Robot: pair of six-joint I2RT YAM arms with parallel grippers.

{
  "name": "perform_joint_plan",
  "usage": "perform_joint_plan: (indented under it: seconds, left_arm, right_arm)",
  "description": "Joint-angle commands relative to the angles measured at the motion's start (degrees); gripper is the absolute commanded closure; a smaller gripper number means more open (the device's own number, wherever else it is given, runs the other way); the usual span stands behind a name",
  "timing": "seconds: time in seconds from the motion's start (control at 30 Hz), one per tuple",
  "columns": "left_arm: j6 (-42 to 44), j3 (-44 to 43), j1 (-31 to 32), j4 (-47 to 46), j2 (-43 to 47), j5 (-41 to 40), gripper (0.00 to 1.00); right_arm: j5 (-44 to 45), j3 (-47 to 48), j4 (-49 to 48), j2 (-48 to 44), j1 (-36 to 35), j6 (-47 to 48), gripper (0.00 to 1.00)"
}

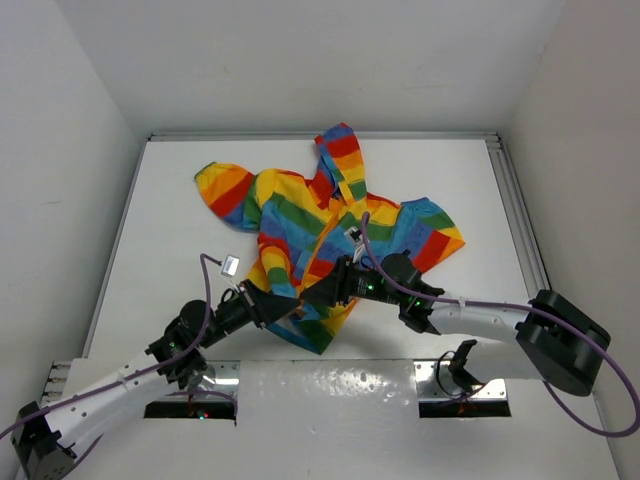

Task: Zip up the jacket

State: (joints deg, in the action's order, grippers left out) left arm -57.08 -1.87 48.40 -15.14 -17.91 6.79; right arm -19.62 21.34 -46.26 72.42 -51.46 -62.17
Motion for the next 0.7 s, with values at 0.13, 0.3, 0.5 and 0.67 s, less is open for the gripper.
perform_joint_plan:
  seconds: [0.13, 0.3, 0.5, 0.67]
  left_arm:
    - [1.2, 15.7, 0.2, -2.5, 0.0, -0.2, 1.00]
    - [1.2, 15.7, 0.2, -2.0, 0.2, -0.4, 1.00]
    - [1.1, 15.7, 0.2, -2.1, 0.2, -0.3, 1.00]
    - [0.8, 15.8, 0.2, -2.2, 0.4, -0.2, 1.00]
  right_arm:
    - [-1.4, 0.9, -5.8, -0.4, 0.0, -1.6, 0.59]
    - [-1.5, 0.5, -6.6, -0.8, -0.1, -2.2, 0.65]
    - [-0.4, 1.2, -5.2, 0.3, -0.3, -1.6, 0.73]
    - [0.7, 2.7, -2.3, 0.9, -1.4, 0.1, 0.74]
